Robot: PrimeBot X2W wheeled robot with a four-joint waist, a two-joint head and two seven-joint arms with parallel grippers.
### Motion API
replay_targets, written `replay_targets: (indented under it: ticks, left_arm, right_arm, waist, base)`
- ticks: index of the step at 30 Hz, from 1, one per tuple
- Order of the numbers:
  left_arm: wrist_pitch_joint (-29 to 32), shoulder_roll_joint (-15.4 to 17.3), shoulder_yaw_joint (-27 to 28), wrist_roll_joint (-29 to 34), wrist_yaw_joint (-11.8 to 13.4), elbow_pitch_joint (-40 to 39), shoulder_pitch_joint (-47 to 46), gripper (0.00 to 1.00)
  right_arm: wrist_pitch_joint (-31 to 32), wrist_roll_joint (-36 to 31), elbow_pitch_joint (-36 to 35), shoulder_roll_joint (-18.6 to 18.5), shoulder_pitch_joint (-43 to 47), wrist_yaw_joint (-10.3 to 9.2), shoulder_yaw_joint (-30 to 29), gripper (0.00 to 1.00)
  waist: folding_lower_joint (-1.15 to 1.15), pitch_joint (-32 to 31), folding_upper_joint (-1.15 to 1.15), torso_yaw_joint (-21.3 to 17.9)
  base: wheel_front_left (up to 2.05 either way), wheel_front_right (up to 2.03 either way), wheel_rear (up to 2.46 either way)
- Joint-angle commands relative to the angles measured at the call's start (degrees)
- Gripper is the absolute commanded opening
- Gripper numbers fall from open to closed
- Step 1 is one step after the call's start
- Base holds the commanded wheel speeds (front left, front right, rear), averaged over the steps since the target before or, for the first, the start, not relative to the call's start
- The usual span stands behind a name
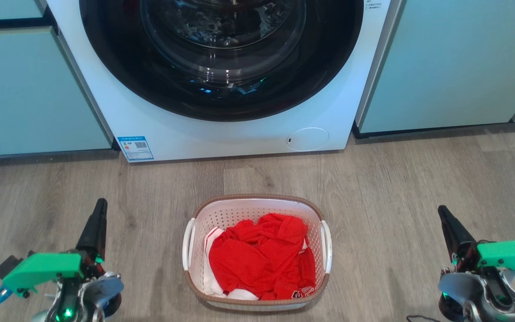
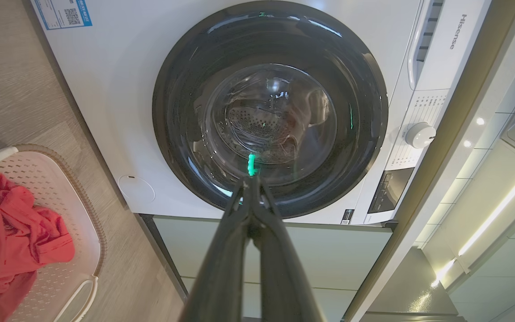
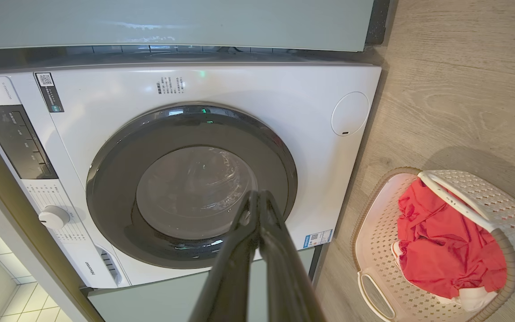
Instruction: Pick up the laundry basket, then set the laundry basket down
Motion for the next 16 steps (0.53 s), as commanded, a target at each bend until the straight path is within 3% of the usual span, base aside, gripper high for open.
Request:
replay_targets:
  ticks: [1, 16]
  left_arm:
    - [0.48, 0.4, 2.21, 0.37, -0.38, -1.68, -3.07, 0.0]
    - [0.64, 0.26, 2.42, 0.54, -0.38, -1.67, -3.09, 0.0]
  right_arm:
    - [0.34, -0.39, -1.78, -0.19, -2.68, 0.26, 0.96, 0.0]
    - [0.47, -0.53, -1.77, -0.07, -2.69, 0.26, 0.79, 0.0]
  waist:
    - [0.0, 0.0, 0.0, 0.0]
    - [0.0, 0.0, 0.0, 0.0]
  base:
    - [0.0, 0.0, 0.0]
    - [0.0, 0.0, 0.0]
